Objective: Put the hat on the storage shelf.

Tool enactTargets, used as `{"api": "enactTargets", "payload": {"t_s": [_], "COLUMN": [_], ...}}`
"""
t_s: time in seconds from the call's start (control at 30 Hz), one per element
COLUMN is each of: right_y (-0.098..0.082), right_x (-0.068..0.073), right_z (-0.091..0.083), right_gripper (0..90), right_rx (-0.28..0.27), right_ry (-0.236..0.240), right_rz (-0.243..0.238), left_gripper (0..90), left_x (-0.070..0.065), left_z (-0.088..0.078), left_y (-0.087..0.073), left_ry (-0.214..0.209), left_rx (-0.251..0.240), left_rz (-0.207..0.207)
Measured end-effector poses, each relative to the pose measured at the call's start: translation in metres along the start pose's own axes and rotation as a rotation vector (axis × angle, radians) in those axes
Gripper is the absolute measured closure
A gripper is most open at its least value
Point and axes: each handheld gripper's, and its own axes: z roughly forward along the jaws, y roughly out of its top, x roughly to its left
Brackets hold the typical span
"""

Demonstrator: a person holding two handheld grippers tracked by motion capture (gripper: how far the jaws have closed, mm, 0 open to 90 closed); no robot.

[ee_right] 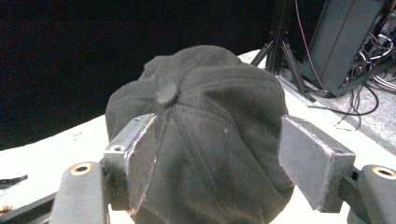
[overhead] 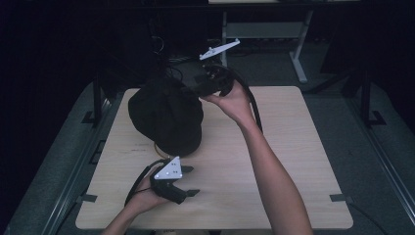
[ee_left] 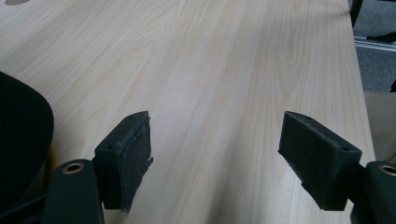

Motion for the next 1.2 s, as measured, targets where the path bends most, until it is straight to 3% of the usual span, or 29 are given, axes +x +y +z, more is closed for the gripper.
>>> {"api": "enactTargets", "payload": {"t_s": [0.6,1.2], "right_y": [-0.025,-0.047], "right_x": [-0.003,0.0], "right_z": [-0.022,-0.05], "right_gripper": [27.0,25.7], "right_rx": [0.007,0.039], "right_ry": [-0.022,-0.06], "right_rz": [0.025,0.045], "left_gripper": [24.8,24.4], "left_x": [0.003,0.003], "left_z": [-0.006,-0.008], "left_y": [-0.001,-0.002], "left_ry": [0.029,0.038], "left_rx": [-0.001,-0.019], "left_rz": [0.012,-0.008]}}
